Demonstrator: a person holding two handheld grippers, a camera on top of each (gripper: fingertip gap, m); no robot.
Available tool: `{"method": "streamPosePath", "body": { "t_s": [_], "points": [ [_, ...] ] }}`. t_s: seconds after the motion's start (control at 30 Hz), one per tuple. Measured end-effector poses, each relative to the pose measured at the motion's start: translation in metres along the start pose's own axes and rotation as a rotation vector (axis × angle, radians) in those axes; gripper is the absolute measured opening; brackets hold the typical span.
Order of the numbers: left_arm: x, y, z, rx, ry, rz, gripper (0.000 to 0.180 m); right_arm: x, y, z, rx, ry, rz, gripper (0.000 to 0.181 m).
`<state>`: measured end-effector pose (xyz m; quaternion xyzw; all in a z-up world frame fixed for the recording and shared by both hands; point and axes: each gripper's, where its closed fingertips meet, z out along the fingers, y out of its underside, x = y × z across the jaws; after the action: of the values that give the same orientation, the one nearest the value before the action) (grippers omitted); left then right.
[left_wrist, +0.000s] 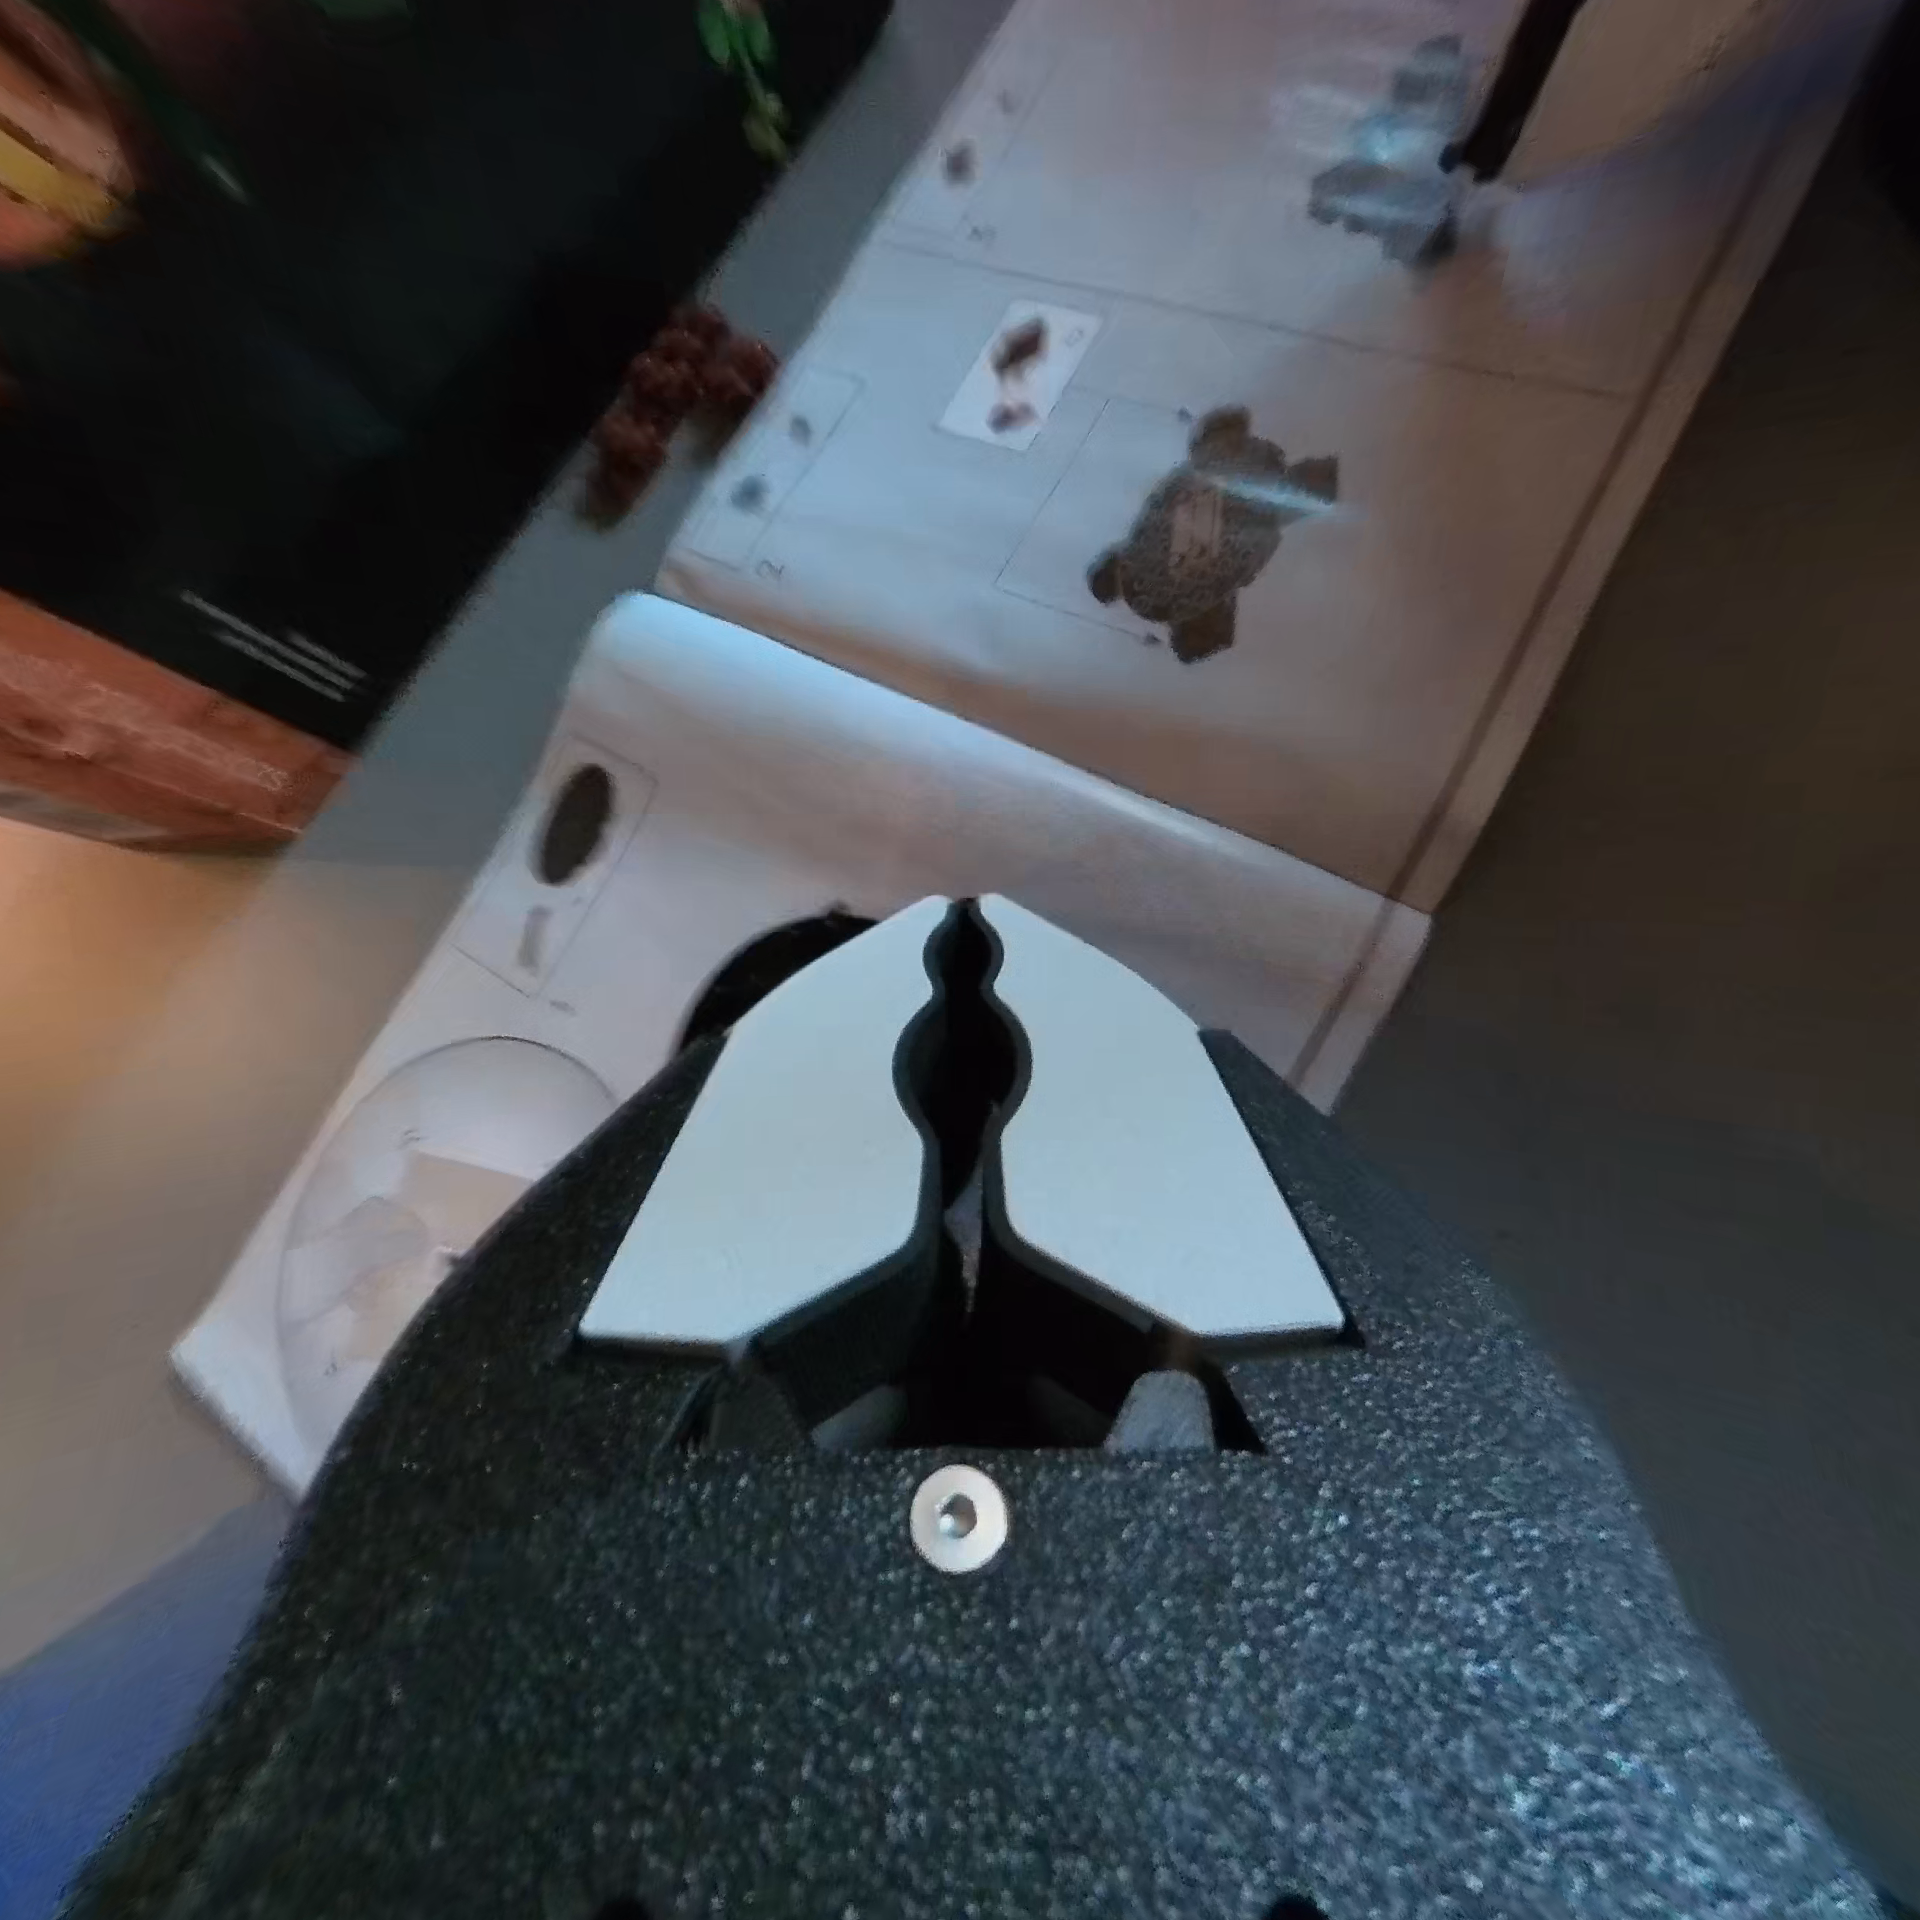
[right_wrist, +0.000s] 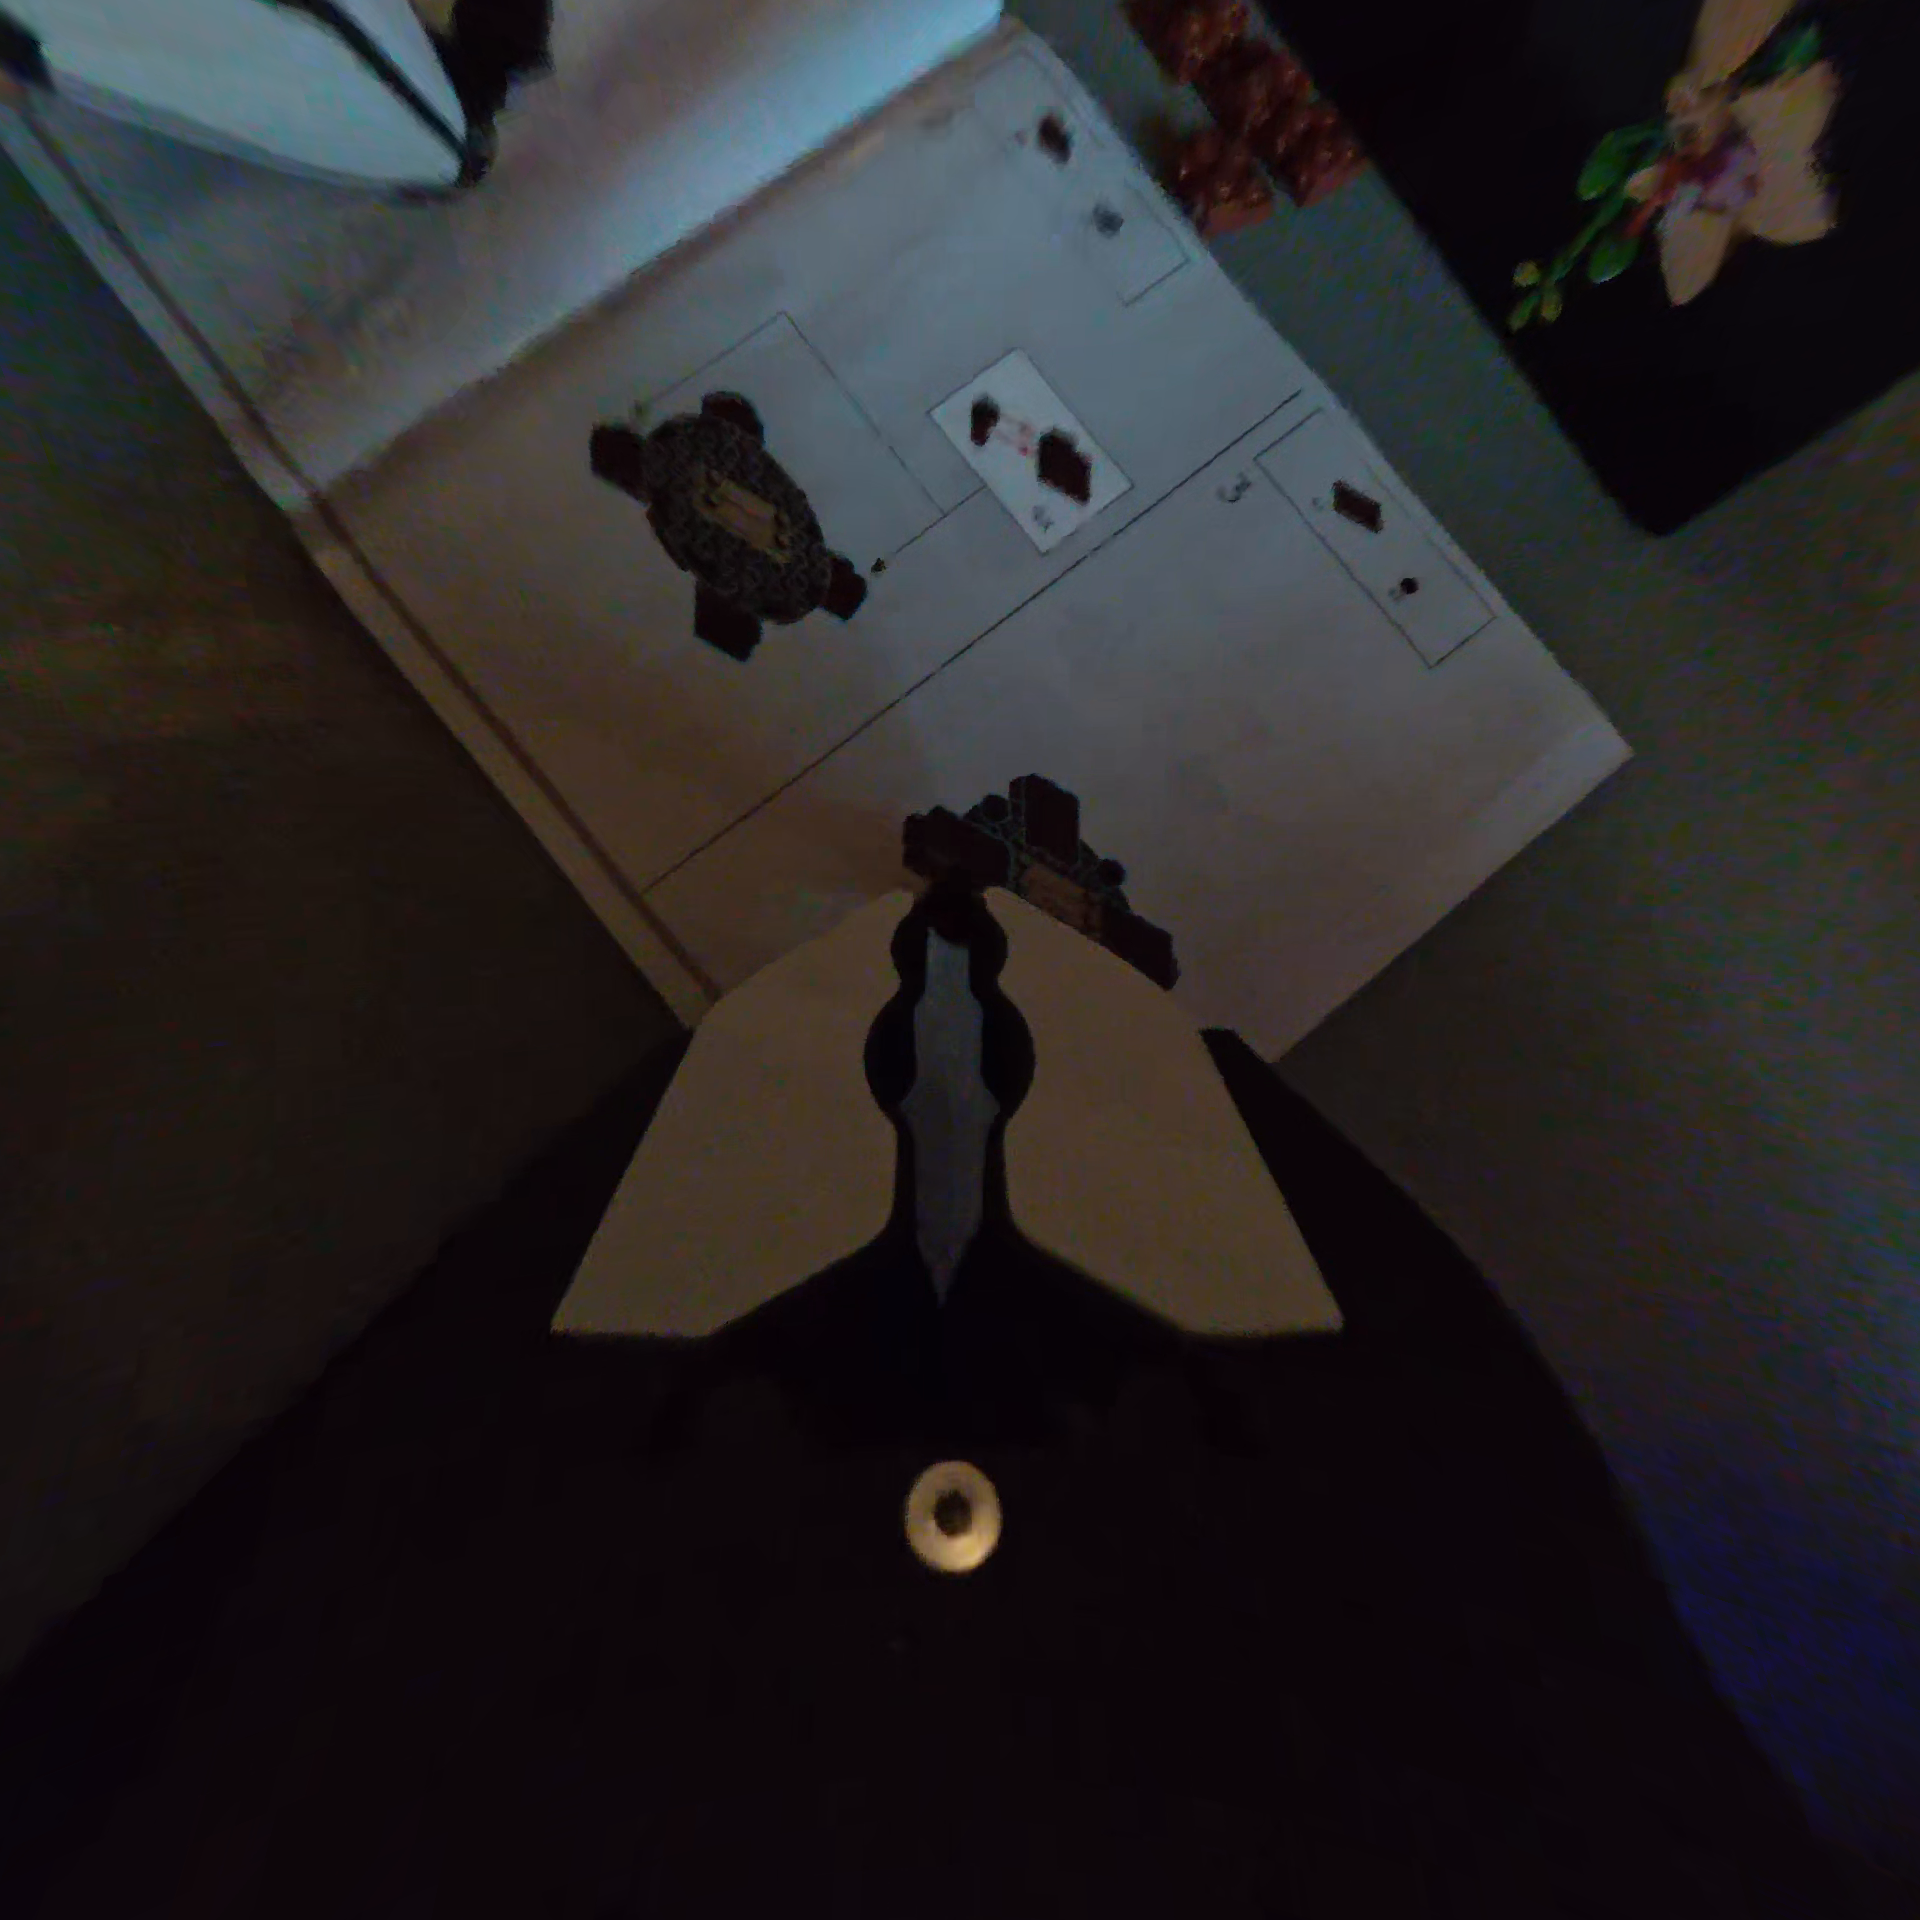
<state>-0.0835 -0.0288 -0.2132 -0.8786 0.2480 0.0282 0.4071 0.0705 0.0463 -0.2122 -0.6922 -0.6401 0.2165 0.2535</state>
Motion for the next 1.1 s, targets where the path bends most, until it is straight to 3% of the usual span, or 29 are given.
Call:
{"method": "streamPosePath", "body": {
  "t_s": [0.03,0.17,0.27,0.4,0.5,0.8,1.0,1.1],
  "points": [
    [-0.003,-0.006,-0.003,0.032,-0.023,0.002,0.000,0.001,-0.009,-0.004,0.056,0.003,0.035,0.006],
    [-0.005,-0.029,-0.020,0.140,0.006,-0.086,0.001,0.014,-0.063,-0.031,0.378,0.054,0.066,0.006],
    [0.009,-0.046,-0.039,0.221,0.101,-0.152,0.001,0.005,-0.061,-0.036,0.411,-0.113,0.093,0.006],
    [0.014,-0.052,-0.056,0.257,0.075,-0.137,0.002,-0.012,-0.049,-0.067,0.488,-0.394,0.160,0.006],
    [0.016,-0.050,-0.060,0.257,0.058,-0.128,0.003,-0.030,-0.032,-0.072,0.432,-0.533,0.197,0.006],
    [0.021,-0.032,-0.053,0.249,0.092,-0.161,0.005,-0.058,0.005,-0.062,0.247,-0.624,0.086,0.006],
    [0.016,-0.034,-0.053,0.264,0.088,-0.166,0.005,-0.047,-0.023,-0.073,0.436,-0.634,0.073,0.006],
    [0.015,-0.035,-0.048,0.252,0.087,-0.156,0.006,-0.066,-0.011,-0.059,0.322,-0.706,0.025,0.006]
  ]
}}
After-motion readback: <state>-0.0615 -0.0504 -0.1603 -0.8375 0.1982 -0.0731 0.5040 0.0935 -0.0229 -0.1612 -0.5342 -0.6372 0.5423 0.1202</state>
